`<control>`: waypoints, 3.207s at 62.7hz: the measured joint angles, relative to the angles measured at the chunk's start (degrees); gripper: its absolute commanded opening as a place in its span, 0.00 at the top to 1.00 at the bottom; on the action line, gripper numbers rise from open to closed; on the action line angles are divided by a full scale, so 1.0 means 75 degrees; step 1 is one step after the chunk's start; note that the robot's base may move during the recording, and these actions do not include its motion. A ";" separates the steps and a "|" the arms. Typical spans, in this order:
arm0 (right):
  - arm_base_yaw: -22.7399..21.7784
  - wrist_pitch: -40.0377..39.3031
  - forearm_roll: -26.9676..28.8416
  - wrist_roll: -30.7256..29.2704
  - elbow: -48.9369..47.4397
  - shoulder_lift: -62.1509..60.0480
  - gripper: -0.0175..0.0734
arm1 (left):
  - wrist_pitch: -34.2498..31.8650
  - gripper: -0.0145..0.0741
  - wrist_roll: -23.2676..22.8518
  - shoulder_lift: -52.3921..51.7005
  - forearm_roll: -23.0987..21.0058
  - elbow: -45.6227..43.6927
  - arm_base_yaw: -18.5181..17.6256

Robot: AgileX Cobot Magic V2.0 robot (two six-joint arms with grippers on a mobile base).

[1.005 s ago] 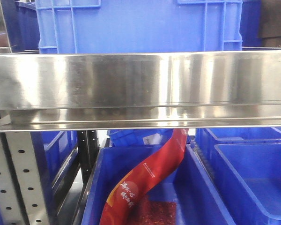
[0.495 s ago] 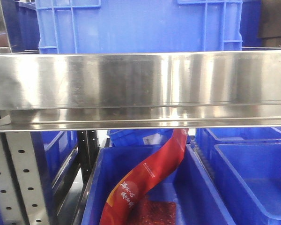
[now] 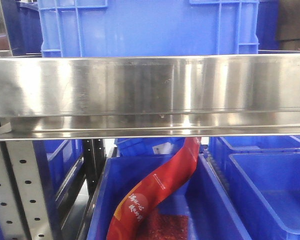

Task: Grab PVC pipe and place in blue bin

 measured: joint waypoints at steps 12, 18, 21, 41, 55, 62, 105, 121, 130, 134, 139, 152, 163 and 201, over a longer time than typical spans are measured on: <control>0.0000 0.0000 0.0000 0.0000 0.0000 0.0000 0.98 | 0.0000 0.96 0.0000 0.0000 0.0000 0.0000 0.0000; 0.0000 0.0000 0.0000 0.0000 0.0000 0.0000 0.98 | 0.0000 0.96 0.0000 0.0000 0.0000 0.0000 0.0000; 0.0000 0.0000 0.0000 0.0000 0.0000 0.0000 0.98 | 0.0000 0.96 0.0000 0.0000 0.0000 0.0000 0.0000; -0.0228 -0.0133 -0.0409 0.0000 0.0600 -0.0053 0.98 | 0.0000 0.96 0.0000 0.0000 0.0000 0.0000 0.0000; -0.0244 -0.0191 -0.0823 0.0000 0.1260 -0.0659 0.98 | 0.0004 0.96 0.0000 0.0000 0.0000 0.0000 0.0000; -0.0244 -0.0207 -0.0852 0.0000 0.1572 -0.1311 0.98 | 0.0004 0.96 0.0000 0.0000 0.0000 0.0000 0.0000; -0.0244 -0.0222 -0.0868 0.0000 0.1902 -0.2307 0.98 | 0.0017 0.96 0.0000 0.0000 0.0000 0.0000 0.0000; -0.0244 -0.0222 -0.0613 0.0000 0.1919 -0.2307 0.98 | 0.0017 0.96 0.0000 0.0000 0.0000 0.0000 0.0000; -0.0244 -0.0508 -0.0585 0.0000 0.2223 -0.2336 0.98 | 0.0017 0.96 0.0000 0.0000 0.0000 0.0000 0.0000; -0.0244 -0.0871 -0.0567 0.0000 0.2514 -0.2382 0.98 | 0.0017 0.96 0.0000 0.0000 0.0000 0.0000 0.0000; -0.0244 -0.1481 -0.0549 0.0000 0.2943 -0.2453 0.98 | 0.0017 0.96 0.0000 0.0000 0.0000 0.0000 0.0000; -0.0244 -0.2930 -0.0534 0.0059 0.4092 -0.2898 0.98 | 0.0017 0.96 0.0000 0.0000 0.0000 0.0000 0.0000; -0.0244 -0.3758 -0.0442 0.0088 0.4964 -0.3373 0.98 | 0.0017 0.96 0.0000 0.0000 0.0000 0.0000 0.0000; -0.1151 -0.5078 0.0320 0.0116 0.6217 -0.3620 0.98 | 0.0017 0.96 0.0000 0.0000 0.0000 0.0000 0.0000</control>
